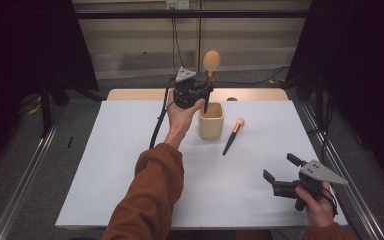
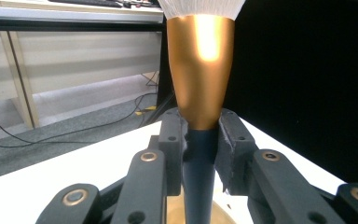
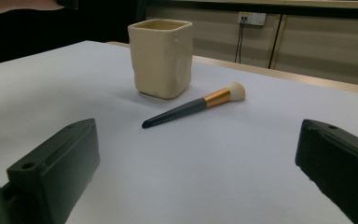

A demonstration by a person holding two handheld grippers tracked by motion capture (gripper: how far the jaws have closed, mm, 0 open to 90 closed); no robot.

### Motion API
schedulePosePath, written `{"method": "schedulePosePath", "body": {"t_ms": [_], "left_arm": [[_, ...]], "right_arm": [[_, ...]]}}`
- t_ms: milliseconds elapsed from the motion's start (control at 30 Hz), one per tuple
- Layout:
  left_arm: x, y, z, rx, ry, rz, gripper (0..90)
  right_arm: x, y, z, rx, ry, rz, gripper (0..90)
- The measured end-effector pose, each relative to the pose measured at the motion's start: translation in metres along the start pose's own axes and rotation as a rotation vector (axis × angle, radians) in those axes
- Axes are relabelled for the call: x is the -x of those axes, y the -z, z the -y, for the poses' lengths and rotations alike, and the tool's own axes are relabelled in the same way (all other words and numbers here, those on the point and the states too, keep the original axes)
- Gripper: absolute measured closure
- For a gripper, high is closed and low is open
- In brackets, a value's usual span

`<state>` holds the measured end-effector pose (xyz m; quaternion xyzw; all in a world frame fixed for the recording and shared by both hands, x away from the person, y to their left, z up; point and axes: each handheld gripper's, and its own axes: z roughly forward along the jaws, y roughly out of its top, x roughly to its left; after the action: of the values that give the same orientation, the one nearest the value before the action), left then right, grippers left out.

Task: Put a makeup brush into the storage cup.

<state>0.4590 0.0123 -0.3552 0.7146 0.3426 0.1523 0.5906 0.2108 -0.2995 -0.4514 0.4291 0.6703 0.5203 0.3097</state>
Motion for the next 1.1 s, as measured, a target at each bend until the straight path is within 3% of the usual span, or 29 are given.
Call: {"method": "schedulePosePath", "body": {"t_ms": [200, 267, 400, 833, 1100], "left_arm": [[-0.003, -0.002, 0.004, -0.012, 0.012, 0.004, 74.0], [-0.007, -0.002, 0.007, -0.01, 0.041, 0.006, 74.0], [-0.009, -0.004, 0.014, -0.046, 0.006, -0.021, 74.0], [-0.011, -0.005, 0.024, -0.064, 0.031, -0.006, 74.0], [-0.011, -0.004, 0.032, -0.084, 0.027, -0.008, 74.0]], "right_arm": [[0.0, 0.0, 0.0, -0.002, -0.001, -0.003, 0.0], [0.001, 0.0, 0.0, -0.003, 0.005, -0.002, 0.0], [0.0, 0.0, 0.0, -0.004, -0.004, -0.002, 0.0], [0.001, 0.0, 0.001, -0.007, -0.001, -0.002, 0.0], [0.001, 0.0, 0.001, -0.008, 0.004, -0.003, 0.0]]}}
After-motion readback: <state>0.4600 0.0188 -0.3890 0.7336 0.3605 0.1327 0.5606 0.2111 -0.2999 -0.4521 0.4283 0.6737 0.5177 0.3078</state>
